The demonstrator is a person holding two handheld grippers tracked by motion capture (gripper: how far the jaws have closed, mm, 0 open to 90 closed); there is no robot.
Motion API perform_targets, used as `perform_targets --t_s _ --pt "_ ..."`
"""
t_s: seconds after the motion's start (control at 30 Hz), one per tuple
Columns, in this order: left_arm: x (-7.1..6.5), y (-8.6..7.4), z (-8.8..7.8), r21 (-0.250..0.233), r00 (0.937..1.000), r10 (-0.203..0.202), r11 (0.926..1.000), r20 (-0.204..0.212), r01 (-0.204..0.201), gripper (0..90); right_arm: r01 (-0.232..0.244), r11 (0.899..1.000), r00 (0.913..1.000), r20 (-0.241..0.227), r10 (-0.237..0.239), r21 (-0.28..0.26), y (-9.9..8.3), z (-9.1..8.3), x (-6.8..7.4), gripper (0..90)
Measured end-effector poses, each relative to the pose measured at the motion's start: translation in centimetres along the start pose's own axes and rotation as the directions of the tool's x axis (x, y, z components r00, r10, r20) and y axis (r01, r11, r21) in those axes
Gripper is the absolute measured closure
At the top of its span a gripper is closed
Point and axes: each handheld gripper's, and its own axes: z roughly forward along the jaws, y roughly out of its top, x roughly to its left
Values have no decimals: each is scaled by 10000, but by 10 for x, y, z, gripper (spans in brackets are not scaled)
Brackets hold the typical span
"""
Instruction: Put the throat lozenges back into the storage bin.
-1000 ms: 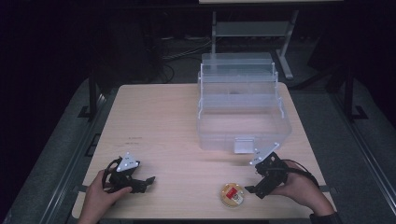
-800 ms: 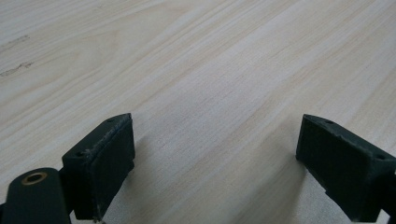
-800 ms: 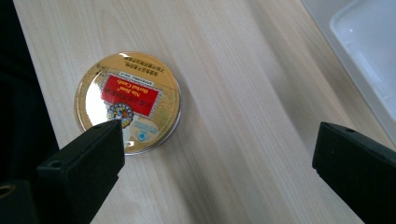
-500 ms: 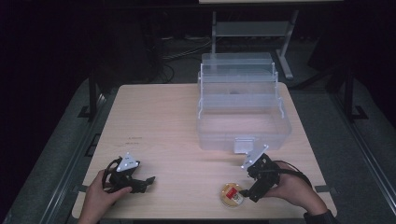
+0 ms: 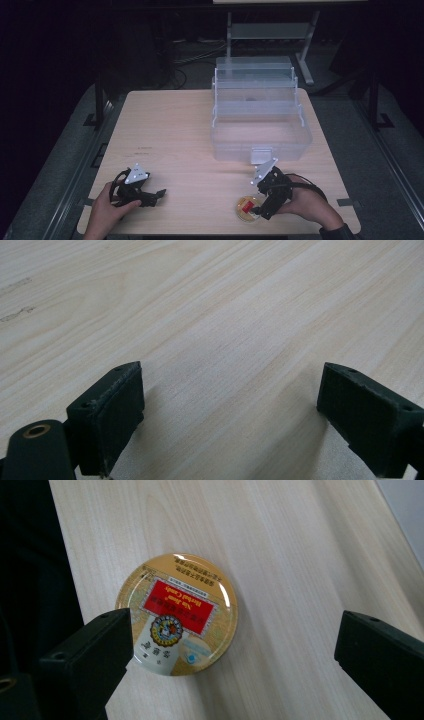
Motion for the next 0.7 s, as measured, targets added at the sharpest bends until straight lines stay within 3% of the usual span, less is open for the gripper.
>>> perform_targets --t_s 0.7 --pt "0 0 0 1 10000 1 10000 0 -1 107 545 9972 9973 -512 -519 504 13 21 14 19"
